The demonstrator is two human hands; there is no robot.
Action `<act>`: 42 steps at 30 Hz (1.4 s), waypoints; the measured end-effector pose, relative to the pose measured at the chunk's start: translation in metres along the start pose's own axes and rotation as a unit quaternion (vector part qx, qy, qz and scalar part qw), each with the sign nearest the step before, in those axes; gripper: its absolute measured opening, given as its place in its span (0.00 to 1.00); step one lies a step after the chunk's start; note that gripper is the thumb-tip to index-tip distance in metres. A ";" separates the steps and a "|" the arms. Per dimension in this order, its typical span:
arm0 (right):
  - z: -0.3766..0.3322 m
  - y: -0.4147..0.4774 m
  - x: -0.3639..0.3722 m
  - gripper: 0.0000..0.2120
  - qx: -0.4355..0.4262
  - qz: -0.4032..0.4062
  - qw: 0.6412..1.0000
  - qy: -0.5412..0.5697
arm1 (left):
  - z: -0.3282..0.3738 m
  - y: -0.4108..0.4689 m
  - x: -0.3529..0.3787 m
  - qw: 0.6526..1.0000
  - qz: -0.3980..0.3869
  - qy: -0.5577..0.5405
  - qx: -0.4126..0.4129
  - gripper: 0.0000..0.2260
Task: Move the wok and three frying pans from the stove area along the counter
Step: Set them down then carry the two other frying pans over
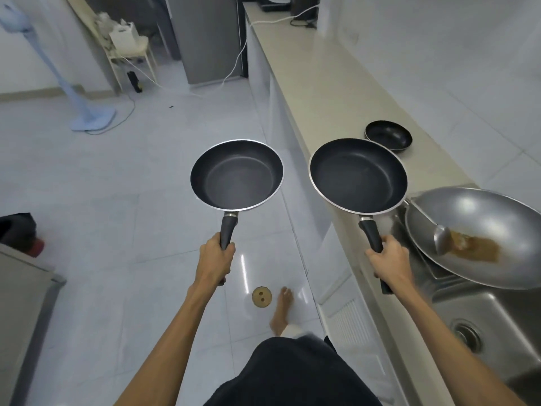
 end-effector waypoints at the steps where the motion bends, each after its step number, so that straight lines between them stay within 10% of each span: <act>1: -0.008 0.019 0.002 0.08 -0.002 0.000 1.000 -0.002 | 0.005 0.019 -0.003 1.000 0.001 -0.003 0.000 0.03; 42: -0.300 0.556 0.090 0.10 0.147 0.088 0.979 0.108 | 0.216 0.731 -0.162 0.988 -0.131 0.076 0.034 0.03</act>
Point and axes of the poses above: each hand's wrist, its own y-axis towards the middle knuckle, its own x-axis out of the palm, z = x × y, the point moved 6 cm from there along y, towards the middle knuckle, and after that the axes turned 13 degrees about -z, right-handed, at the moved point
